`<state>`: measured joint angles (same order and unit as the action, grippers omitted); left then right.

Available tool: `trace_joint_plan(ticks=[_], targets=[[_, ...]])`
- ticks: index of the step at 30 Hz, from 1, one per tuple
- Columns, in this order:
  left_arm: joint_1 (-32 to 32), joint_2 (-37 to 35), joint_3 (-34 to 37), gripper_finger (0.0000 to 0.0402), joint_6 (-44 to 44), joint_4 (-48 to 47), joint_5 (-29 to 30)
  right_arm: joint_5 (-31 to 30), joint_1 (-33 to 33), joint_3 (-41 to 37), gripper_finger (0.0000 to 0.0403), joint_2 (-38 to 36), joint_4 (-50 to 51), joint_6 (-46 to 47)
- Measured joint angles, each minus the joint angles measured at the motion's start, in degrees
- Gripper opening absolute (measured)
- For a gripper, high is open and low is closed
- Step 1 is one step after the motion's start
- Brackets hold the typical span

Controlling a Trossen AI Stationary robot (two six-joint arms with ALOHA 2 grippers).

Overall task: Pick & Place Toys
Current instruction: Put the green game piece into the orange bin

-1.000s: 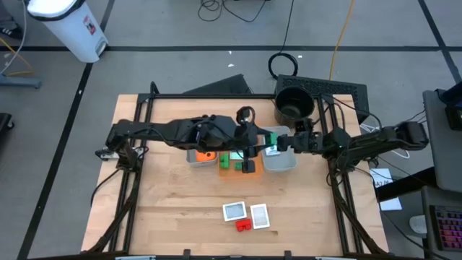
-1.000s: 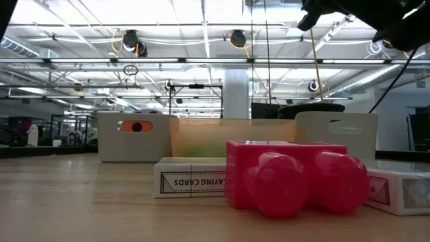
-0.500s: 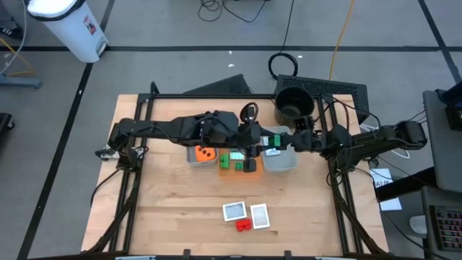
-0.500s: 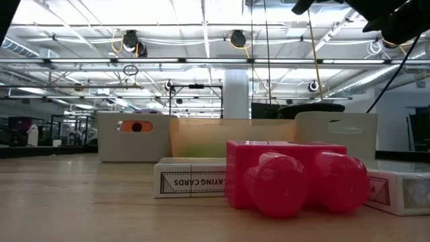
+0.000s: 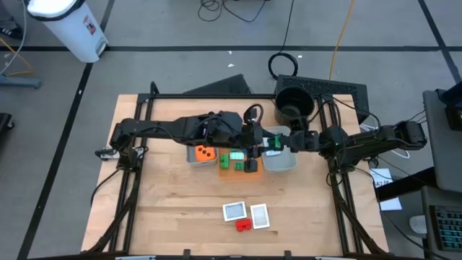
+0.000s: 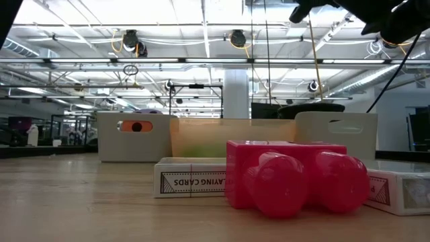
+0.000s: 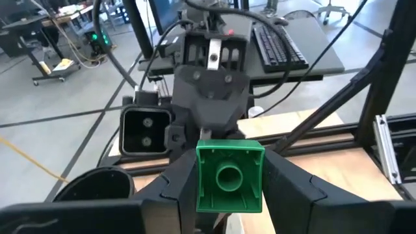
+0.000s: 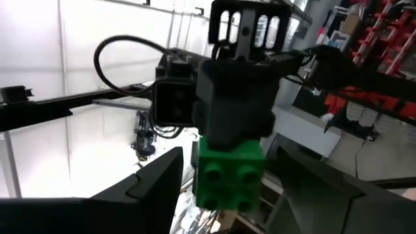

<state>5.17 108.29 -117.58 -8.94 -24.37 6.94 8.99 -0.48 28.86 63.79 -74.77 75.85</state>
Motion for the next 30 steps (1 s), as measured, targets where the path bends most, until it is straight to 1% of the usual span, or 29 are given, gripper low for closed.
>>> trace_joint_plan(ticks=[14, 18, 26, 30], targets=[[-0.3, 1.2, 0.0, 0.0140, -1.3, -1.0, -0.5, 0.4, -0.3, 0.0, 0.0239, 0.0, 0.0, 1.0], [-0.3, 1.4, 0.0, 0.0140, -1.1, -1.0, -0.9, 1.7, -0.3, -0.1, 0.0216, 0.0, 0.7, 1.1], [-0.7, 1.4, 0.0, 0.0140, -1.2, -0.9, -0.1, 1.3, -0.3, -0.1, 0.0154, 0.0, 1.6, 0.8], [-0.5, 1.4, 0.0, 0.0141, -1.5, -1.0, 0.6, 1.4, -0.3, -0.1, 0.0140, 0.0, 1.6, -1.4]])
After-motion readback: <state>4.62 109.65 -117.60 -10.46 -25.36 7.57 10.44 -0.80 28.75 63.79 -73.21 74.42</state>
